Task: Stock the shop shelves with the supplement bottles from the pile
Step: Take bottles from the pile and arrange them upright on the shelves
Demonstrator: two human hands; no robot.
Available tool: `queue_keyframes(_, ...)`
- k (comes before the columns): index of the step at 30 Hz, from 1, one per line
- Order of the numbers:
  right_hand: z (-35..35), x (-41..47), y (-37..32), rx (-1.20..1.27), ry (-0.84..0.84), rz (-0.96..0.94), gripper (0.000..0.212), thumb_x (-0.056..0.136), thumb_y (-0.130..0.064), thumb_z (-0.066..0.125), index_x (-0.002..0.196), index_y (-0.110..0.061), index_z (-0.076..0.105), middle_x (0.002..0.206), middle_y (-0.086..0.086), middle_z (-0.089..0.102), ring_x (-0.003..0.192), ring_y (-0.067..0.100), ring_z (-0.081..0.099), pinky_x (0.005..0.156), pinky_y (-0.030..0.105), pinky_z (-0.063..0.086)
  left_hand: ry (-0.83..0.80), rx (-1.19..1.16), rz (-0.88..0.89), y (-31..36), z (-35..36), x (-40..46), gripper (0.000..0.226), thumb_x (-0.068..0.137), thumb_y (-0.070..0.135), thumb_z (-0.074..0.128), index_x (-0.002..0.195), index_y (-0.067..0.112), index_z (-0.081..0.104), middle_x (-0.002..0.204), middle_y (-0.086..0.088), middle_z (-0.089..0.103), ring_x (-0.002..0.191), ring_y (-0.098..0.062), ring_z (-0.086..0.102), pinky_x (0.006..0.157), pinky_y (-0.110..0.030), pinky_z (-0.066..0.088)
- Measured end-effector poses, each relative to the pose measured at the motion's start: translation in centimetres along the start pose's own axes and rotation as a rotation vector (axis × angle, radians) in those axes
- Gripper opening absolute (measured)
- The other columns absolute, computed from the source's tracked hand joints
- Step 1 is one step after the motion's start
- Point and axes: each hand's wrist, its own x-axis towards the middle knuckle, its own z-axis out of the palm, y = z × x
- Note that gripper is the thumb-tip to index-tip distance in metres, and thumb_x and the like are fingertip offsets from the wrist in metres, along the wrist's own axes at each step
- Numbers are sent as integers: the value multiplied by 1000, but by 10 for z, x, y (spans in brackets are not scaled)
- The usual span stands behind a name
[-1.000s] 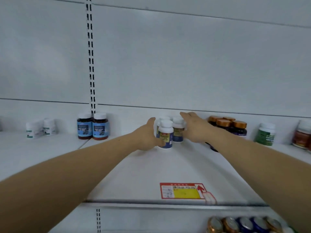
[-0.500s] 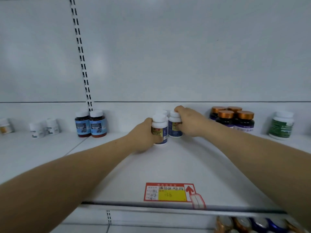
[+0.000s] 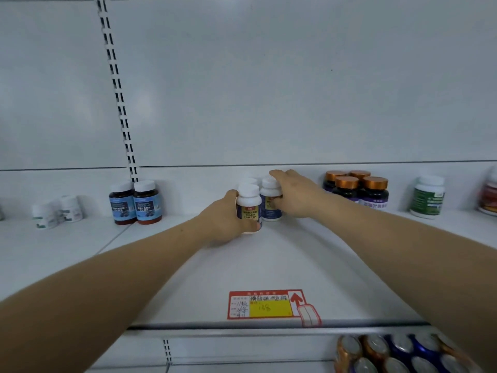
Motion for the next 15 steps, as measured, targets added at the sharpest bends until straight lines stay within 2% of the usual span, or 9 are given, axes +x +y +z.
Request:
queue_keyframes(4, -31, -14, 2, -57, 64, 16, 68, 93, -39, 53, 150, -20, 21, 149, 9, 31, 134, 28, 34, 106, 37, 34, 23, 135, 81, 16, -22, -11, 69, 83, 37, 68, 138, 17, 31, 115, 3, 47, 98, -16, 47, 80, -23, 33)
queue_keyframes(7, -55, -29, 12, -86, 95, 58, 69, 94, -42, 50, 151, -20, 20, 154, 8, 26, 139, 27, 27, 111, 37, 28, 71, 217, 179, 30, -31, -12, 63, 83, 42, 66, 133, 17, 38, 129, -1, 48, 109, -20, 50, 84, -28, 37)
queue_keyframes(10, -72, -49, 30, -107, 147, 143, 68, 94, -45, 50, 151, -19, 22, 154, 9, 27, 141, 26, 24, 113, 37, 25, 30, 186, 241, 45, -23, -14, 57, 83, 41, 65, 132, 21, 42, 130, 4, 47, 118, -22, 50, 88, -28, 40)
queue_keyframes(12, -78, -63, 44, -110, 173, 203, 67, 94, -46, 49, 150, -19, 24, 154, 8, 28, 141, 26, 23, 113, 37, 24, -9, 177, 276, 55, -10, -17, 63, 83, 44, 65, 137, 24, 39, 139, 3, 43, 124, -22, 46, 97, -30, 40)
queue_keyframes(15, -81, -81, 65, -69, 168, 268, 68, 94, -51, 48, 150, -20, 24, 154, 6, 27, 142, 25, 22, 113, 37, 22, 27, 388, 320, 66, 11, -18, 72, 86, 53, 56, 146, 22, 29, 150, 2, 30, 140, -21, 24, 114, -37, 21)
